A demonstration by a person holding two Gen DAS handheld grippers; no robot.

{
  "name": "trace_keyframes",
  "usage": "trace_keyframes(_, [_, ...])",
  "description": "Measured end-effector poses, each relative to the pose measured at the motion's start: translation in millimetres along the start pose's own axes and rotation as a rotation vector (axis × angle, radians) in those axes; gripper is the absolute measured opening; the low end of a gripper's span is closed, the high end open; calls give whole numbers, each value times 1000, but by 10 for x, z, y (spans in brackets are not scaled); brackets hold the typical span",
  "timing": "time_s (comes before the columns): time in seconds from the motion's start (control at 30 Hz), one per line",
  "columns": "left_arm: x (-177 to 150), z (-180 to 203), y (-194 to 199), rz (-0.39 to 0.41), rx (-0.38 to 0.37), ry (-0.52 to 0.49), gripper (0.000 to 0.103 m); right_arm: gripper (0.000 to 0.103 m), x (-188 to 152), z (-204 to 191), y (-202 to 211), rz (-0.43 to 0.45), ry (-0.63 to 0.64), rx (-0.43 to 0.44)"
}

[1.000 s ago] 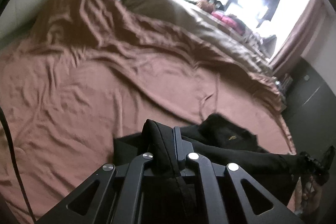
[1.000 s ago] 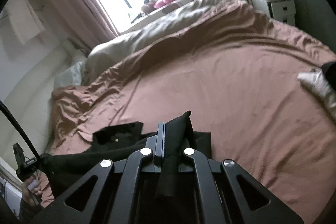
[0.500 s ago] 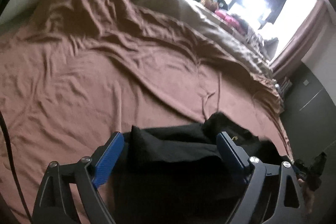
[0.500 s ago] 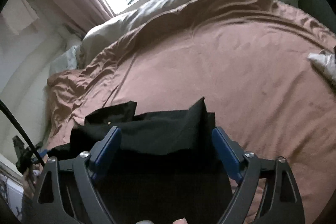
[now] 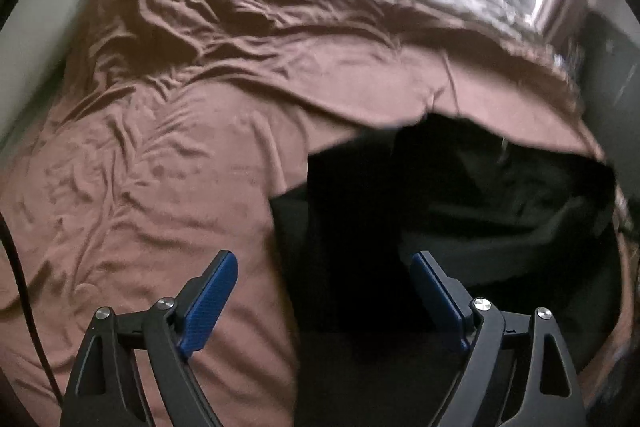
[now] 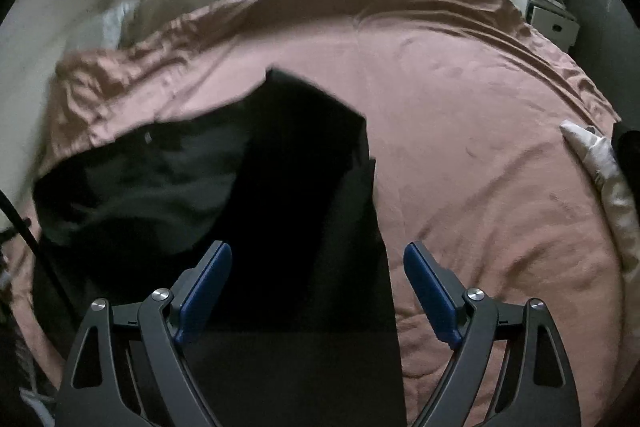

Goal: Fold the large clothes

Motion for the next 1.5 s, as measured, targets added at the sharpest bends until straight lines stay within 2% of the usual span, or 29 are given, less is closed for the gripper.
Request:
trace_keyframes(0.13, [-134,41,-208,-99,44,-105,89,87,44,-197,-151,-50,101,-53])
trace_keyframes(0.27, [-126,29,-546,-193,97,-132,89,87,184,-352,-412,-99,154,-120])
trace_keyframes(0.5, [357,6,-898,-180,149,-124,87,87,686,-495,-720,-78,156,-201])
trace_keyframes(0.63, [622,-49,-1036,-160,135,-84,82,87,920,-457,-854,-41,106,-232])
trace_keyframes(0.7, [717,-47,-1040,-131,131,-55,77,87,1032,-370,-877,4,51,-276])
trace_keyframes(0.73, [770,-59,-1026,-108,131,-42,70,86,1055,-319,-859,24,18,-281])
trace_keyframes(0.8, [854,-87,-963,-64,127,-10,67,76,1087,-232,-823,41,-54,-246])
trace_keyframes(0.9, [891,-113,-822,-10,90,27,67,71,1017,-214,-761,43,-76,-186])
trace_keyframes(1.03, [821,-133,-742,-19,49,38,65,69,887,-190,-694,33,-39,-127])
trace_keyframes(1.1, [749,-143,-746,-41,27,43,65,62,803,-147,-688,12,-27,-85])
trace_keyframes(1.17, [692,-145,-782,-67,22,33,65,62,760,-123,-708,11,-23,-58])
trace_keyframes(1.33, [664,-216,-915,-84,-20,60,65,62,791,-60,-731,-6,22,-75])
trace_keyframes(1.43, [756,-225,-1001,-64,-69,59,64,62,917,-1,-826,-17,-26,-20])
trace_keyframes(1.5, [810,-218,-1056,-63,-84,54,57,62,1019,49,-930,-13,-58,25])
Point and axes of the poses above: each gripper's, at about its wrist camera, not at the fingertips, and y roughly against the way its jaws point, z to its right, x to its top, the point moved 1 cm from there along -y, roughly the way its jaws point, and after that the axes turned 8 degrees about -x, right-handed, at the moved point
